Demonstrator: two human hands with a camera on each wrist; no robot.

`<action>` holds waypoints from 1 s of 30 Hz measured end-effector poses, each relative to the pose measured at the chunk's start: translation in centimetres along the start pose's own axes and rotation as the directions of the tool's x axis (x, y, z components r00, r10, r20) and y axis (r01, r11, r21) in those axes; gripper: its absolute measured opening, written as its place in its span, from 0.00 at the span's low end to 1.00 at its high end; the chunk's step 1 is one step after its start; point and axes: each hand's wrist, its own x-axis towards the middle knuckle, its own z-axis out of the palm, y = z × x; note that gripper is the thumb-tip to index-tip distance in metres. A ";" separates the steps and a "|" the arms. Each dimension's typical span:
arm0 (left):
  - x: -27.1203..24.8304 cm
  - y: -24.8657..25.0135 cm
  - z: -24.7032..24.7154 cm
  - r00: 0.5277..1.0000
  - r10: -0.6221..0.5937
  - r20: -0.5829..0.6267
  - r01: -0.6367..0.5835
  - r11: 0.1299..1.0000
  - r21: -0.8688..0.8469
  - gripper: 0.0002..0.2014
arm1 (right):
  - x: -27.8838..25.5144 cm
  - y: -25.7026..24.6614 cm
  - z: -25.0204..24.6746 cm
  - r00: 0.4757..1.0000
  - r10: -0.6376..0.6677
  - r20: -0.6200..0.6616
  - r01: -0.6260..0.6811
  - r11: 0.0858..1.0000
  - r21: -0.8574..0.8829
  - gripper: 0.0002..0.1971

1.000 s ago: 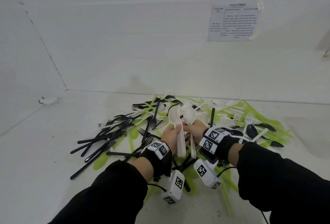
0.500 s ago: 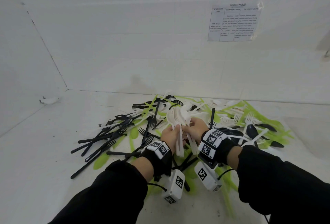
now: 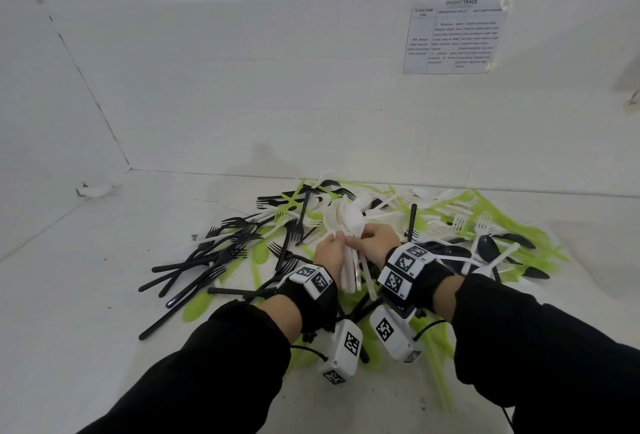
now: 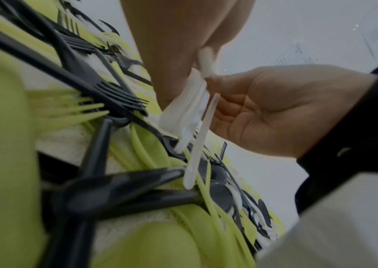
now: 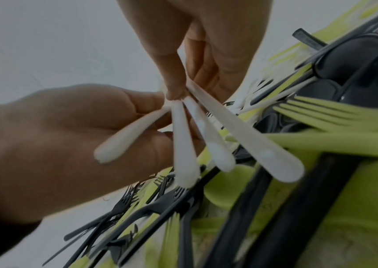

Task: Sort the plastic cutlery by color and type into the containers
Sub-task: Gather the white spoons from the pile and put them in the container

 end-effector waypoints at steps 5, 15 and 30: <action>-1.3 0.8 -0.6 1.000 -0.002 0.029 0.003 0.999 -0.040 0.11 | 0.2 0.0 0.5 0.994 0.099 0.053 -0.105 0.988 0.115 0.07; -1.4 0.7 -0.3 0.998 0.025 0.062 -0.024 1.000 -0.019 0.17 | -0.3 -0.4 0.8 0.977 0.146 0.153 -0.178 0.957 0.228 0.05; -2.6 1.9 -0.6 0.985 -0.022 0.171 0.057 0.978 -0.199 0.14 | -0.7 -0.1 1.1 0.997 0.013 0.077 -0.016 0.999 0.031 0.11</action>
